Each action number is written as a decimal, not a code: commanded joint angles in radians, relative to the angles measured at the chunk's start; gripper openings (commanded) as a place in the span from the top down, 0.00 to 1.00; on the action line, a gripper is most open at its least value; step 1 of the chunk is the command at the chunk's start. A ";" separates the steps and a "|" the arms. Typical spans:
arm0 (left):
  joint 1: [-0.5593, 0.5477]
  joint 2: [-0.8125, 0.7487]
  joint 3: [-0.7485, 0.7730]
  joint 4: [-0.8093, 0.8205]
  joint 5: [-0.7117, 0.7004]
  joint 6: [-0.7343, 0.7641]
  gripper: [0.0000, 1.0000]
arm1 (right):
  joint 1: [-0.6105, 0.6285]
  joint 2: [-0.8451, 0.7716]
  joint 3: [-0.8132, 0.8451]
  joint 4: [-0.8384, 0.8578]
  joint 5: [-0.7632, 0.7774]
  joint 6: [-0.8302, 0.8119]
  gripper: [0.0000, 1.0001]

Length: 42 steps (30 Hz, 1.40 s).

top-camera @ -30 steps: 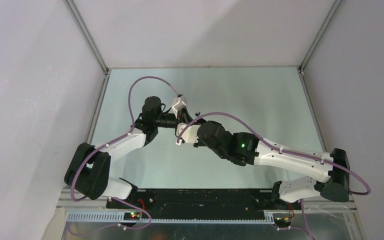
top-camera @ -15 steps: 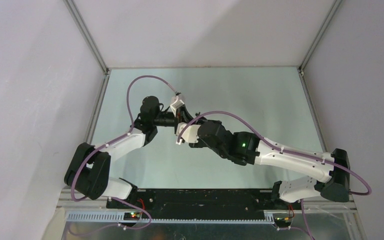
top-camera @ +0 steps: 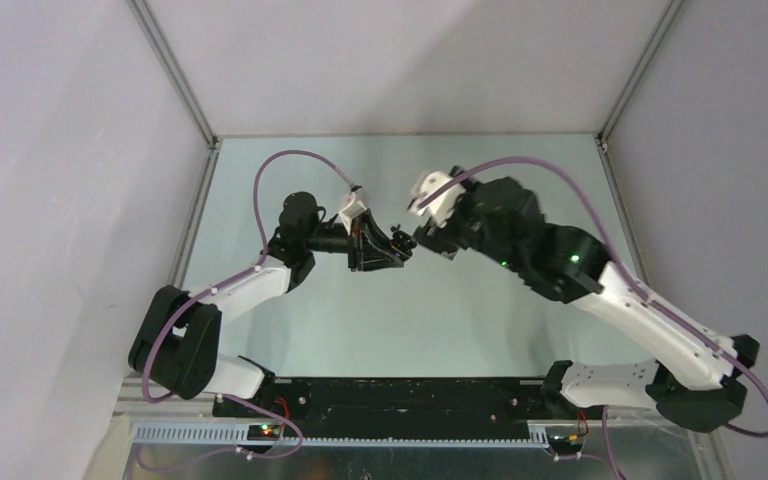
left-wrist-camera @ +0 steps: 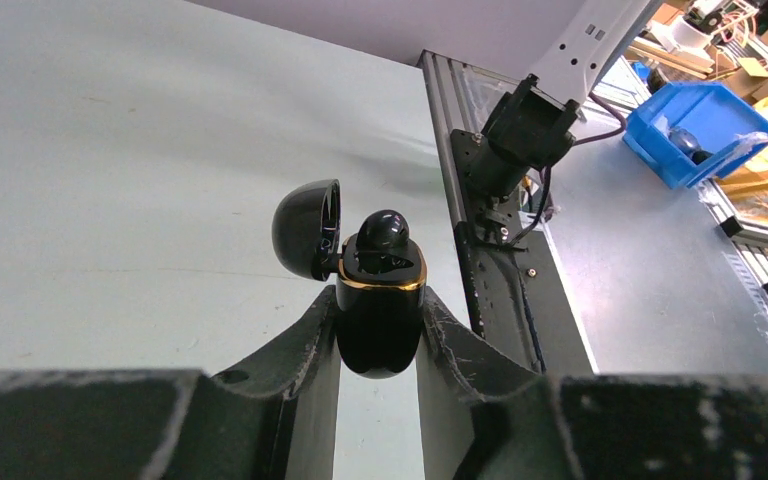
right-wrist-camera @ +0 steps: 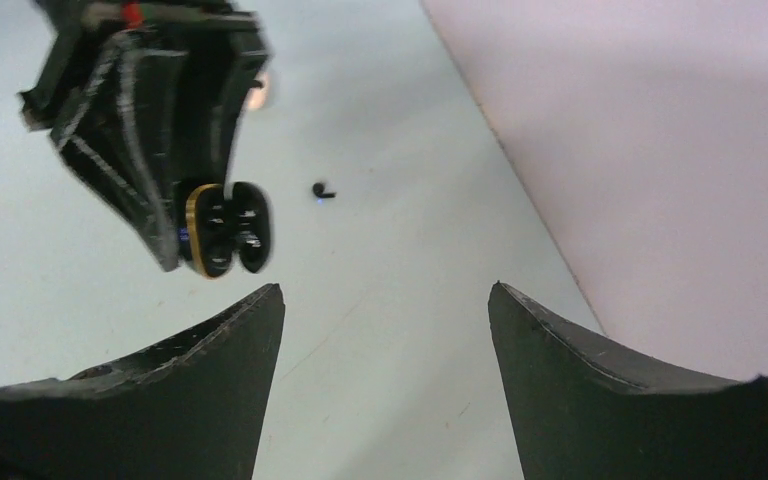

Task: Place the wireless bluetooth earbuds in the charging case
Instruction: Place the earbud in the charging case, then pick up the earbud from the center of the board.

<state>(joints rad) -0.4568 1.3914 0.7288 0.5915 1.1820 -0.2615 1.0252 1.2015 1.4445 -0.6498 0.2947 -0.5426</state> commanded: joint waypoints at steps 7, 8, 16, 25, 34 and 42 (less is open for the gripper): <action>0.000 -0.054 -0.010 0.065 0.105 0.021 1.00 | -0.114 -0.034 -0.105 0.099 -0.154 0.059 0.20; 0.001 -0.063 -0.012 0.066 0.128 0.026 1.00 | -0.119 -0.017 -0.115 0.108 -0.156 0.053 0.19; 0.063 -0.176 0.116 -0.557 0.179 0.462 1.00 | -0.320 0.162 -0.007 0.149 -0.341 0.135 0.10; 0.187 -0.192 0.297 -1.255 0.267 1.110 1.00 | -0.506 0.886 0.673 -0.283 -0.624 0.173 0.20; 0.188 -0.154 0.287 -1.295 0.298 1.179 1.00 | -0.447 1.242 0.946 -0.201 -0.198 0.140 0.18; 0.187 -0.110 0.334 -1.469 0.311 1.336 1.00 | -0.416 1.312 0.916 -0.160 -0.111 0.119 0.18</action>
<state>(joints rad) -0.2733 1.2797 1.0092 -0.7784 1.4441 0.9539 0.6022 2.5217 2.3535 -0.8623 0.1059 -0.4004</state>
